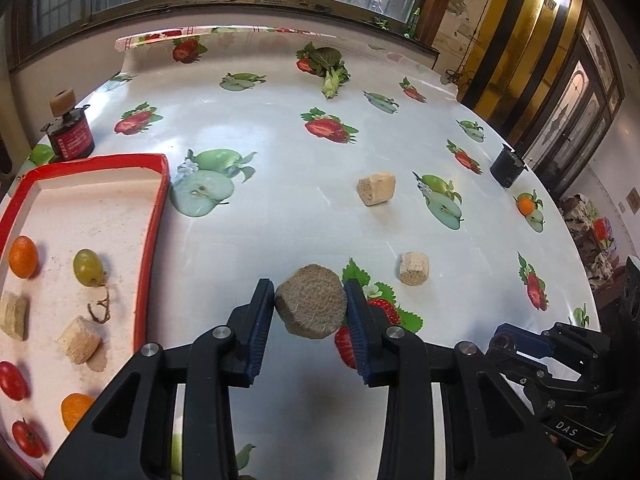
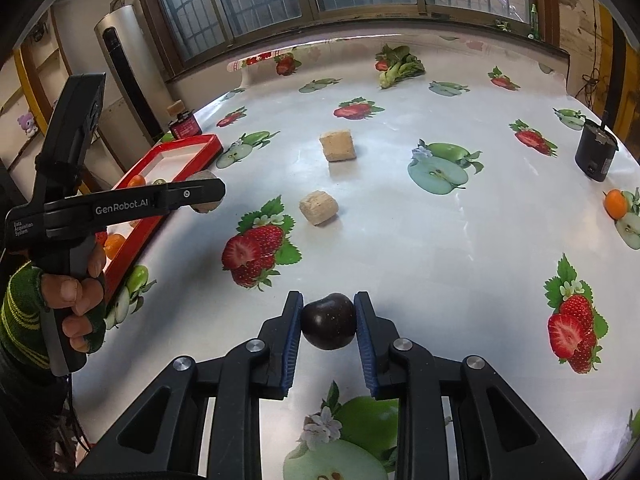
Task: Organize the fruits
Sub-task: 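Grasp a beige cylinder with the left tool while the right tool grasps the dark plum, then carry the beige cylinder and dark plum over the red-rimmed tray with both tools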
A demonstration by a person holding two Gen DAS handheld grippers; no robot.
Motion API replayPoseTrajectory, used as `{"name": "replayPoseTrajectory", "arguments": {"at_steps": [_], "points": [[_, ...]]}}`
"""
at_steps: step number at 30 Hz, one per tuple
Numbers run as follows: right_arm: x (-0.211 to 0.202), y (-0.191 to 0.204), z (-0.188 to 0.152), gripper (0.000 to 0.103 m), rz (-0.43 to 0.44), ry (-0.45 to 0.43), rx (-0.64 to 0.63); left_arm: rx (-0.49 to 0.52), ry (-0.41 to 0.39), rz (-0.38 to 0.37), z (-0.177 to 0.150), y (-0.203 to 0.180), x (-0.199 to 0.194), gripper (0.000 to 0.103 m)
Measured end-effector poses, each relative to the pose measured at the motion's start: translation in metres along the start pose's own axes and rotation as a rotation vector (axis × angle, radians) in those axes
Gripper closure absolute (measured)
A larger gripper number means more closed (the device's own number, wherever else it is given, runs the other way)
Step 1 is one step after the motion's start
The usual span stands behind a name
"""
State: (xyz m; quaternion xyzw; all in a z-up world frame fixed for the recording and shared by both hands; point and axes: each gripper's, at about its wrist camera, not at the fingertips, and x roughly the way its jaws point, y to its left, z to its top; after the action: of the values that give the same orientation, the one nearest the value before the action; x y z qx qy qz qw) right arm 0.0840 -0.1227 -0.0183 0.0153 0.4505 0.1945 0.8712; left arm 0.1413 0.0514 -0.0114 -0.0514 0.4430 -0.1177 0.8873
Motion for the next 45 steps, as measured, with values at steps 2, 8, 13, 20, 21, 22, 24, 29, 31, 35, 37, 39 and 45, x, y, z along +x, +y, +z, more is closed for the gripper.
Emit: {"name": "replayPoseTrajectory", "arguments": {"at_steps": [2, 8, 13, 20, 21, 22, 24, 29, 31, 35, 37, 39, 45], "points": [[0.000, 0.005, 0.001, 0.076, 0.008, 0.000, -0.006, -0.002, -0.011, 0.014, -0.002, 0.004, -0.007, 0.070], [-0.001, 0.022, 0.006, 0.076, 0.031, -0.005, -0.031, -0.019, -0.038, 0.052, -0.007, 0.019, -0.026, 0.070], [0.000, 0.038, 0.012, 0.076, 0.055, -0.009, -0.053, -0.034, -0.052, 0.082, -0.010, 0.033, -0.037, 0.070], [0.003, 0.060, 0.022, 0.076, 0.105, -0.014, -0.073, -0.051, -0.074, 0.127, -0.013, 0.054, -0.053, 0.070], [0.003, 0.063, 0.024, 0.076, 0.109, -0.016, -0.078, -0.055, -0.076, 0.132, -0.013, 0.057, -0.055, 0.070], [0.004, 0.067, 0.026, 0.076, 0.112, -0.018, -0.085, -0.059, -0.079, 0.135, -0.013, 0.060, -0.057, 0.070], [0.005, 0.074, 0.030, 0.076, 0.118, -0.020, -0.094, -0.069, -0.082, 0.145, -0.013, 0.066, -0.060, 0.070], [0.009, 0.089, 0.038, 0.076, 0.132, -0.023, -0.119, -0.087, -0.085, 0.162, -0.014, 0.079, -0.064, 0.070], [0.010, 0.094, 0.041, 0.076, 0.137, -0.022, -0.127, -0.093, -0.086, 0.163, -0.014, 0.082, -0.065, 0.070], [0.013, 0.103, 0.044, 0.076, 0.145, -0.017, -0.143, -0.103, -0.090, 0.168, -0.016, 0.090, -0.068, 0.070], [0.015, 0.107, 0.045, 0.076, 0.149, -0.014, -0.151, -0.108, -0.092, 0.172, -0.016, 0.093, -0.070, 0.070], [0.017, 0.111, 0.045, 0.076, 0.153, -0.011, -0.157, -0.113, -0.094, 0.174, -0.016, 0.097, -0.071, 0.069], [0.022, 0.120, 0.048, 0.076, 0.160, -0.005, -0.171, -0.126, -0.096, 0.182, -0.016, 0.106, -0.072, 0.069]]}}
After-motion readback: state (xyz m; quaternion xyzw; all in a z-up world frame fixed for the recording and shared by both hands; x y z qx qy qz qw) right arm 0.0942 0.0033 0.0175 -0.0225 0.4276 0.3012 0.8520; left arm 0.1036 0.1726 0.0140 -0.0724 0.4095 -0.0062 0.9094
